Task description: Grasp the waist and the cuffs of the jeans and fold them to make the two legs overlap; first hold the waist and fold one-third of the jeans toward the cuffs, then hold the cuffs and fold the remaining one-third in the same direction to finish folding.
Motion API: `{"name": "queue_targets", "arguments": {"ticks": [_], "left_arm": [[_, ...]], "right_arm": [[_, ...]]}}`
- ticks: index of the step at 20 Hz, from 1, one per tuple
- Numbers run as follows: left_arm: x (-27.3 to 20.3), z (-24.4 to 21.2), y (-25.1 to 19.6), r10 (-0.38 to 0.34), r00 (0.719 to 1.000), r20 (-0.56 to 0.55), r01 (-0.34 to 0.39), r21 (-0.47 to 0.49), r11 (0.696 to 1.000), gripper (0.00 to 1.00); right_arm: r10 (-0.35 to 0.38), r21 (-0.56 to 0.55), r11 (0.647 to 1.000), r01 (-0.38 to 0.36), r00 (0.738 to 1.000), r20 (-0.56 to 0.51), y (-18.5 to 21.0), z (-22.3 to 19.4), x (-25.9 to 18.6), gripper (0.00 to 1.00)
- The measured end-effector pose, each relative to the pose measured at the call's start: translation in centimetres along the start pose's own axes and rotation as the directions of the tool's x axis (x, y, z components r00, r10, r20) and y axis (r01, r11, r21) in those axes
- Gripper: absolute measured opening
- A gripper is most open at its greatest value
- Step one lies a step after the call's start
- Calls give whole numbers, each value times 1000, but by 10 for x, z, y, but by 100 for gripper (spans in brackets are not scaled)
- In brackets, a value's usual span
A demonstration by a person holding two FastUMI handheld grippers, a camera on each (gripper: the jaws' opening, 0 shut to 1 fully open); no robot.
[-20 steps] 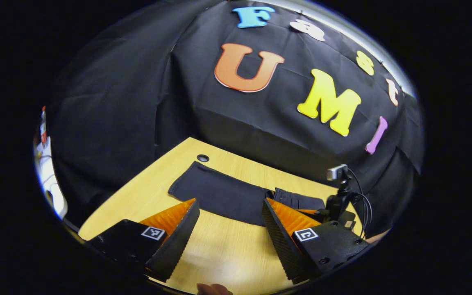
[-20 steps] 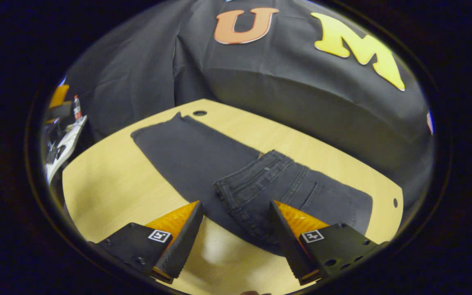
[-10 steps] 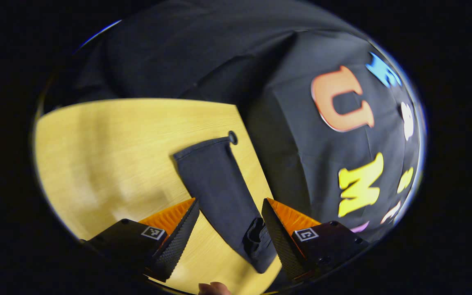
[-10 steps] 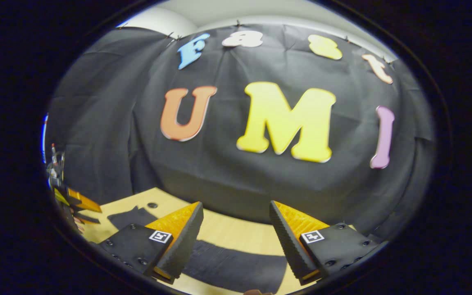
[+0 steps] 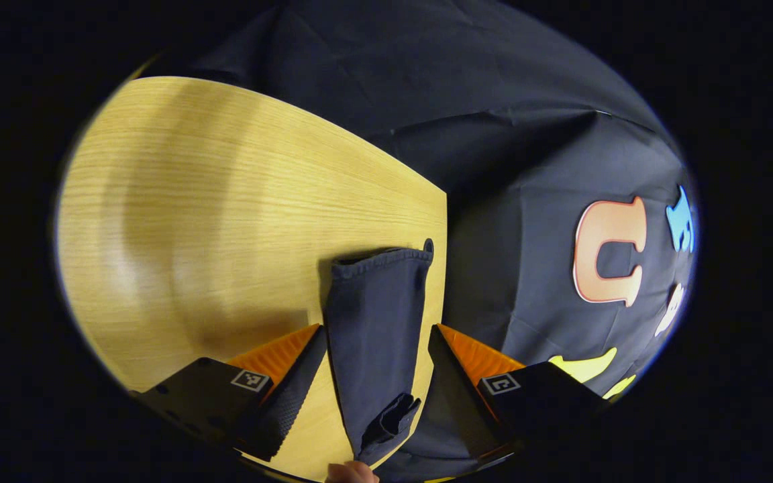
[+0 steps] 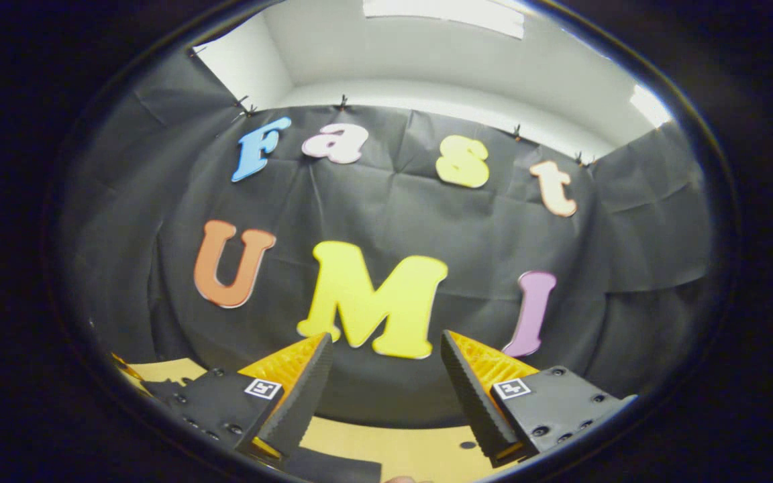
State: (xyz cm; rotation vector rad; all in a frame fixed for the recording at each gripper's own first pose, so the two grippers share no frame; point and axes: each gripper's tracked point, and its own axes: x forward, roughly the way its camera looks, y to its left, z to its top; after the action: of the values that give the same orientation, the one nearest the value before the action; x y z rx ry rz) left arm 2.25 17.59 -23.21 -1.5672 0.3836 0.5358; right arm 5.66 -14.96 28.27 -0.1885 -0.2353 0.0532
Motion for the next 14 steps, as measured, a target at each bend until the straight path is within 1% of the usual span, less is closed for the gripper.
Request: {"name": "queue_targets", "arguments": {"ticks": [2,4,5,6,8,9,10,11,12,13,14], "left_arm": [[8,2,5,14,1000,5,-14,-18,1000,99],[14,8,1,-3,999,36,4,-30,1000,99],[19,8,-2,-15,999,41,16,-26,1000,100],[24,9,-5,-25,999,46,26,-30,999,98],[35,12,-14,-43,997,58,45,-47,998,98],[40,14,-18,-53,997,63,57,-61,996,98],[45,15,-22,-67,995,70,71,-66,995,98],[50,15,-25,-81,994,74,86,-62,994,98],[55,16,-26,-85,993,77,89,-53,995,98],[64,13,-25,-86,994,62,90,-54,994,98],[68,12,-26,-92,994,51,95,-61,994,91]], "right_arm": [[-59,-8,998,59,998,31,-17,18,0,98],[-92,34,995,90,995,44,-30,31,-5,98],[-86,78,994,82,995,49,-34,35,-5,98],[-74,127,990,68,996,44,-35,37,-5,99],[-50,248,968,30,996,75,-43,47,-8,99],[-56,288,957,26,994,97,-51,52,-9,99],[-79,297,954,45,992,101,-59,50,-8,98],[-102,281,957,71,990,97,-68,48,-6,98],[-116,251,964,90,989,93,-74,45,-6,99],[-121,220,970,98,988,92,-76,44,-8,97],[-122,194,976,101,988,97,-78,46,-11,98]]}}
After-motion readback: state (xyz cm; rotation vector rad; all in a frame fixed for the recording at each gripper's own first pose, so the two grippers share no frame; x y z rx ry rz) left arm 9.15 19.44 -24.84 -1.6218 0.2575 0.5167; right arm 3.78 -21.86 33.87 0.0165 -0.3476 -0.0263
